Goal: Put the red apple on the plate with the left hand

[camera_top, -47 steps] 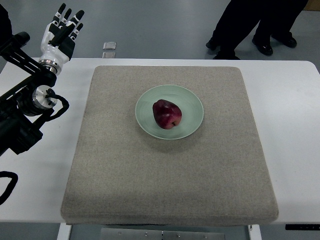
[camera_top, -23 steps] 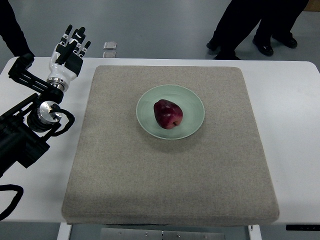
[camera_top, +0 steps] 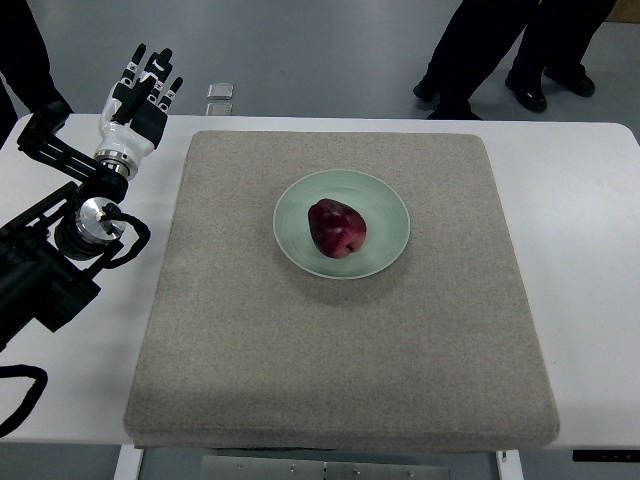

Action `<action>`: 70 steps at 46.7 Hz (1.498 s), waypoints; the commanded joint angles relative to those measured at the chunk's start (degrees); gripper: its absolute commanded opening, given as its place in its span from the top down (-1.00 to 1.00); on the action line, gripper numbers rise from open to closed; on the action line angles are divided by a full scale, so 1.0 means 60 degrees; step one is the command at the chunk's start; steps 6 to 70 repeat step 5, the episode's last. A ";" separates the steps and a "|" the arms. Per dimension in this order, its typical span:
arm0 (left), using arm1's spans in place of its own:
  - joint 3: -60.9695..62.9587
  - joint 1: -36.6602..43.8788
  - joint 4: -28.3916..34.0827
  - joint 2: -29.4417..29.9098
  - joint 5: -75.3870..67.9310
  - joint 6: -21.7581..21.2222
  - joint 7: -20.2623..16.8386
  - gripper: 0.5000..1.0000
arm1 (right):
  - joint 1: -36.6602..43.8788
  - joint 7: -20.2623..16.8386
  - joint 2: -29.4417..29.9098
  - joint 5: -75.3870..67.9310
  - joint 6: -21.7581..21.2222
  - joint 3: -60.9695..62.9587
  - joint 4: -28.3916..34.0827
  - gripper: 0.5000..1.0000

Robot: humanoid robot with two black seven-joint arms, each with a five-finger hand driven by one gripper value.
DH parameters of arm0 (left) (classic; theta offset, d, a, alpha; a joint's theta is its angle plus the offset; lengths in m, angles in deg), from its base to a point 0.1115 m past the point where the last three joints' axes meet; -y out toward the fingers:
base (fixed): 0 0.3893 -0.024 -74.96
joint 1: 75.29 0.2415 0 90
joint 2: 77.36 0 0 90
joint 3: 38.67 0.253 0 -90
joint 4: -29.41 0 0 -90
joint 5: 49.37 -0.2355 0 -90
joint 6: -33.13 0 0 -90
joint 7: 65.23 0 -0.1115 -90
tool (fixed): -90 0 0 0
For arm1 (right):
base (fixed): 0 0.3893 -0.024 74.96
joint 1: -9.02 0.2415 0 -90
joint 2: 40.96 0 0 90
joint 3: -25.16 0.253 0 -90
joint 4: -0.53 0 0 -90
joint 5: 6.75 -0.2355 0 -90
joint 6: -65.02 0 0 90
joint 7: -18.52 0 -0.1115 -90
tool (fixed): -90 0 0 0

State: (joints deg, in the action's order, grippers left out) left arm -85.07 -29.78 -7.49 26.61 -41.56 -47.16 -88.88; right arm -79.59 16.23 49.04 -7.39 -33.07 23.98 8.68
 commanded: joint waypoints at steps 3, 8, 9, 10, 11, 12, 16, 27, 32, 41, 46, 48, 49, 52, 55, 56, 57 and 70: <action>-0.0001 0.0002 -0.0002 0.0000 0.0001 0.0007 0.0000 -1.00 | 0.0016 -0.0001 0.0000 -0.0010 0.0000 0.0006 0.0003 -0.72; -0.0001 0.0002 -0.0016 0.0000 0.0001 0.0007 0.0000 -1.00 | 0.0016 -0.0001 0.0000 0.0004 0.0000 0.0006 0.0003 -0.72; -0.0001 0.0002 -0.0016 0.0000 0.0001 0.0007 0.0000 -1.00 | 0.0016 -0.0001 0.0000 0.0004 0.0000 0.0006 0.0003 -0.72; -0.0001 0.0002 -0.0016 0.0000 0.0001 0.0007 0.0000 -1.00 | 0.0016 -0.0001 0.0000 0.0004 0.0000 0.0006 0.0003 -0.72; -0.0001 0.0002 -0.0016 0.0000 0.0001 0.0007 0.0000 -1.00 | 0.0016 -0.0001 0.0000 0.0004 0.0000 0.0006 0.0003 -0.72; -0.0001 0.0002 -0.0016 0.0000 0.0001 0.0007 0.0000 -1.00 | 0.0016 -0.0001 0.0000 0.0004 0.0000 0.0006 0.0003 -0.72; -0.0001 0.0002 -0.0016 0.0000 0.0001 0.0007 0.0000 -1.00 | 0.0016 -0.0001 0.0000 0.0004 0.0000 0.0006 0.0003 -0.72; -0.0001 0.0002 -0.0016 0.0000 0.0001 0.0007 0.0000 -1.00 | 0.0016 -0.0001 0.0000 0.0004 0.0000 0.0006 0.0003 -0.72; -0.0001 0.0002 -0.0016 0.0000 0.0001 0.0007 0.0000 -1.00 | 0.0016 -0.0001 0.0000 0.0004 0.0000 0.0006 0.0003 -0.72; -0.0001 0.0002 -0.0016 0.0000 0.0001 0.0007 0.0000 -1.00 | 0.0016 -0.0001 0.0000 0.0004 0.0000 0.0006 0.0003 -0.72; -0.0001 0.0002 -0.0016 0.0000 0.0001 0.0007 0.0000 -1.00 | 0.0016 -0.0001 0.0000 0.0004 0.0000 0.0006 0.0003 -0.72; -0.0001 0.0002 -0.0016 0.0000 0.0001 0.0007 0.0000 -1.00 | 0.0016 -0.0001 0.0000 0.0004 0.0000 0.0006 0.0003 -0.72; -0.0001 0.0002 -0.0016 0.0000 0.0001 0.0007 0.0000 -1.00 | 0.0016 -0.0001 0.0000 0.0004 0.0000 0.0006 0.0003 -0.72; -0.0001 0.0002 -0.0016 0.0000 0.0001 0.0007 0.0000 -1.00 | 0.0016 -0.0001 0.0000 0.0004 0.0000 0.0006 0.0003 -0.72; -0.0001 0.0002 -0.0016 0.0000 0.0001 0.0007 0.0000 -1.00 | 0.0016 -0.0001 0.0000 0.0004 0.0000 0.0006 0.0003 -0.72; -0.0001 0.0002 -0.0016 0.0000 0.0001 0.0007 0.0000 -1.00 | 0.0016 -0.0001 0.0000 0.0004 0.0000 0.0006 0.0003 -0.72; -0.0001 0.0002 -0.0016 0.0000 0.0001 0.0007 0.0000 -1.00 | 0.0016 -0.0001 0.0000 0.0004 0.0000 0.0006 0.0003 -0.72; -0.0001 0.0002 -0.0016 0.0000 0.0001 0.0007 0.0000 -1.00 | 0.0016 -0.0001 0.0000 0.0004 0.0000 0.0006 0.0003 -0.72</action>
